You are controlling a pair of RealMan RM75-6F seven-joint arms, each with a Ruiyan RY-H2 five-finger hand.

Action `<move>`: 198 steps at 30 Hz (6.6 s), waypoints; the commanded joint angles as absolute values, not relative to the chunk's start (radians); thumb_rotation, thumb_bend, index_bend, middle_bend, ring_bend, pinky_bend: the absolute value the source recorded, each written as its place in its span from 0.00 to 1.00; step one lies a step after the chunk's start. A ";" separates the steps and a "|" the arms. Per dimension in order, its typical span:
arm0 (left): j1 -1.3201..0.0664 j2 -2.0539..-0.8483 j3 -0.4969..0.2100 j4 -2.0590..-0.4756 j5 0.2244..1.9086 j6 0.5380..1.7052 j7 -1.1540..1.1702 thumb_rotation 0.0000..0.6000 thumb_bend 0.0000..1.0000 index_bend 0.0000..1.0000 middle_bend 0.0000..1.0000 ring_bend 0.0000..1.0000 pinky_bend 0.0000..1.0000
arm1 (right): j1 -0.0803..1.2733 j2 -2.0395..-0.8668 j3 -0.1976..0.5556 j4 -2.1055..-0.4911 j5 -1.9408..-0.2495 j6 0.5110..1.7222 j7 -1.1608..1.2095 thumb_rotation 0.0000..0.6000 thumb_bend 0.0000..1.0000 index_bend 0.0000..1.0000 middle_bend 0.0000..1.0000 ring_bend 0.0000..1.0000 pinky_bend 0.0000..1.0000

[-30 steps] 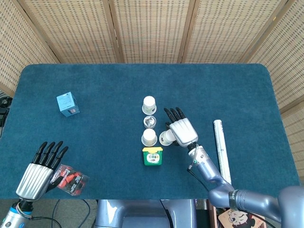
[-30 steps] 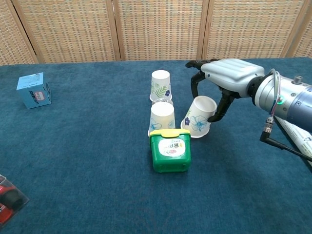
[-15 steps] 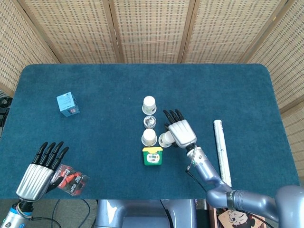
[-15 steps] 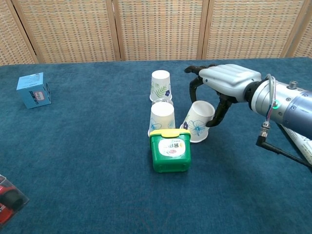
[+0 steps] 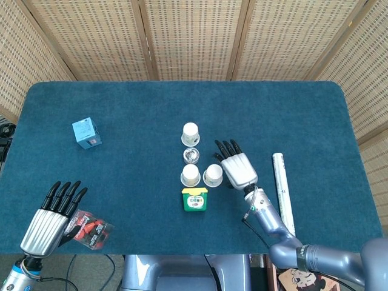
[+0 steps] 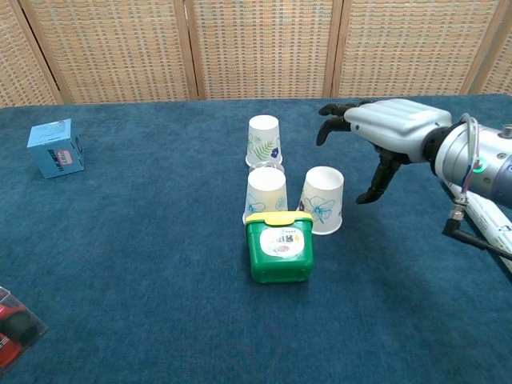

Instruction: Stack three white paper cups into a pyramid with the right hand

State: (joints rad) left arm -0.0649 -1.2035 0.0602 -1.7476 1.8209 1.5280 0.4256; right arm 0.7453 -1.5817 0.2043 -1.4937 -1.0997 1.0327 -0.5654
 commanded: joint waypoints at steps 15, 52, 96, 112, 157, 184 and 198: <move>-0.070 -1.216 0.060 -1.740 1.822 1.517 0.433 1.00 0.21 0.00 0.00 0.00 0.00 | 0.760 -1.395 0.278 -1.648 -1.023 1.073 -0.620 1.00 0.13 0.25 0.00 0.00 0.00; -0.109 -1.244 0.039 -1.696 1.740 1.453 0.390 1.00 0.21 0.00 0.00 0.00 0.00 | 1.168 -1.736 0.397 -1.057 -0.820 0.765 -0.519 1.00 0.13 0.25 0.00 0.00 0.00; -0.138 -1.257 0.039 -1.677 1.672 1.415 0.393 1.00 0.21 0.00 0.00 0.00 0.00 | 1.326 -2.024 0.363 -0.430 -0.992 0.500 -0.207 1.00 0.13 0.34 0.00 0.00 0.00; -0.141 -1.259 0.041 -1.676 1.669 1.417 0.394 1.00 0.21 0.00 0.00 0.00 0.00 | 1.327 -2.056 0.354 -0.356 -1.059 0.490 -0.131 1.00 0.13 0.41 0.00 0.00 0.00; -0.142 -1.254 0.055 -1.684 1.687 1.430 0.394 1.00 0.21 0.00 0.00 0.00 0.00 | 1.275 -1.980 0.357 -0.434 -1.128 0.588 -0.176 1.00 0.13 0.51 0.00 0.00 0.00; -0.125 -1.246 0.085 -1.694 1.766 1.475 0.391 1.00 0.21 0.00 0.00 0.00 0.00 | 0.921 -1.372 0.343 -1.687 -0.823 1.100 -0.798 1.00 0.13 0.51 0.00 0.00 0.00; -0.116 -1.265 0.102 -1.699 1.809 1.476 0.442 1.00 0.21 0.00 0.00 0.00 0.00 | 0.851 -1.345 0.243 -1.853 -0.857 1.196 -0.802 1.00 0.13 0.51 0.00 0.00 0.00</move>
State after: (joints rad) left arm -0.1172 -1.2642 0.1011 -1.6977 1.8076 1.4746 0.4400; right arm 0.8543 -1.3388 0.2491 -1.8522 -0.8507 1.1937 -0.8060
